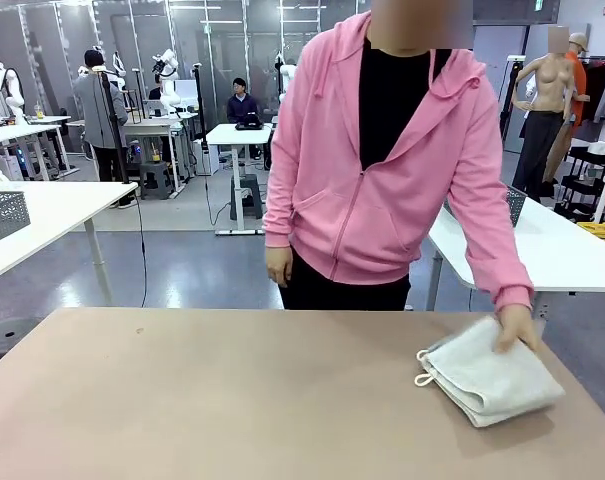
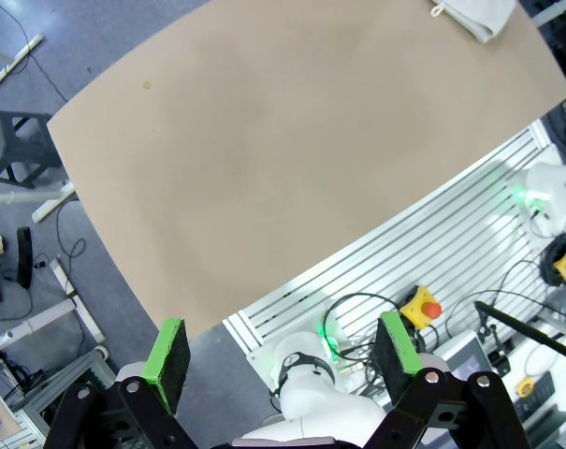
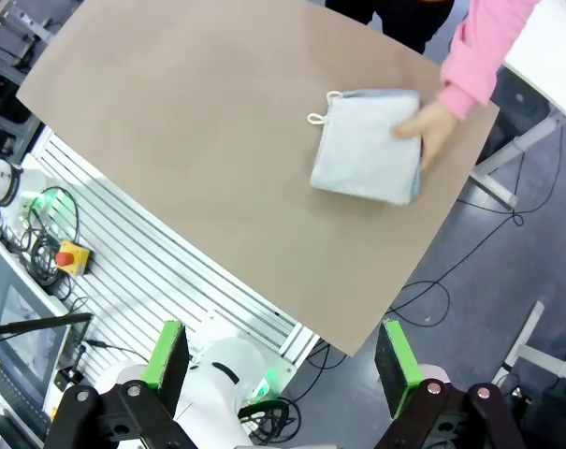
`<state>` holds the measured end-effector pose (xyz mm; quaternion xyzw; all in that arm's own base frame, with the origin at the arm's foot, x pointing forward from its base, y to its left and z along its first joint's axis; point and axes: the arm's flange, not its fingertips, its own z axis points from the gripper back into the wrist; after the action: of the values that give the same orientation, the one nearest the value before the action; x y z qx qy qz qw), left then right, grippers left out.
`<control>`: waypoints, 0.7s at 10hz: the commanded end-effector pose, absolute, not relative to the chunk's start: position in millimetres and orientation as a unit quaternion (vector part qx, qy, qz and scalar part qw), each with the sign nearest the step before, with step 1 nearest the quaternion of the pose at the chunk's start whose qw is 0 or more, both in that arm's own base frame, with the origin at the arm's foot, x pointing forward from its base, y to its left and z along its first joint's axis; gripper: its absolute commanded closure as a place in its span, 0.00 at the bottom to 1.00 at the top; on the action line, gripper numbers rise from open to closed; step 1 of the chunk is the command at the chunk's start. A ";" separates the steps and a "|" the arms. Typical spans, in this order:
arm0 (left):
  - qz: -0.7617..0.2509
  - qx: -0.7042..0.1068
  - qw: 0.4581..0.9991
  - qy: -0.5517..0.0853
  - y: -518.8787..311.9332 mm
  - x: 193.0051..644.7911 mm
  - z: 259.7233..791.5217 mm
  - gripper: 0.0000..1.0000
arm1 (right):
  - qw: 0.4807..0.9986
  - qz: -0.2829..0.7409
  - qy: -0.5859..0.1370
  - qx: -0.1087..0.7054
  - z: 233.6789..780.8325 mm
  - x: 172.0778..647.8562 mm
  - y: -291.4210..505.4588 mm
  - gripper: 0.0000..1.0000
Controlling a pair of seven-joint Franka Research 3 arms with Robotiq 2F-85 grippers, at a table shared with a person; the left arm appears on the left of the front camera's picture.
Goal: Fold the towels and place them in the basket.
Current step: Stack the folded Towel with hook on the right side of the table.
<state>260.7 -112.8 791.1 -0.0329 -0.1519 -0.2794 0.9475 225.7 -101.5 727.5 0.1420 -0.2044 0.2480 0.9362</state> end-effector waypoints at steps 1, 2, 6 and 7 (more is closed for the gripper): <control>-0.288 -0.031 0.945 -0.153 -111.5 259.7 790.9 0.00 | 0.939 0.244 -0.196 0.143 730.7 226.5 -102.6 0.00; -0.288 -0.031 0.945 -0.153 -111.5 259.7 790.9 0.00 | 0.939 0.244 -0.196 0.143 730.7 226.5 -102.6 0.00; -0.288 -0.031 0.945 -0.153 -111.5 259.7 790.9 0.00 | 0.939 0.244 -0.196 0.143 730.7 226.5 -102.6 0.00; -0.288 -0.031 0.945 -0.153 -111.5 259.7 790.9 0.00 | 0.939 0.244 -0.196 0.143 730.7 226.5 -102.6 0.00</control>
<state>260.7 -112.8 791.1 -0.0329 -0.1519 -0.2794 0.9475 225.7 -101.4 727.5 0.1421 -0.2044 0.2481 0.9362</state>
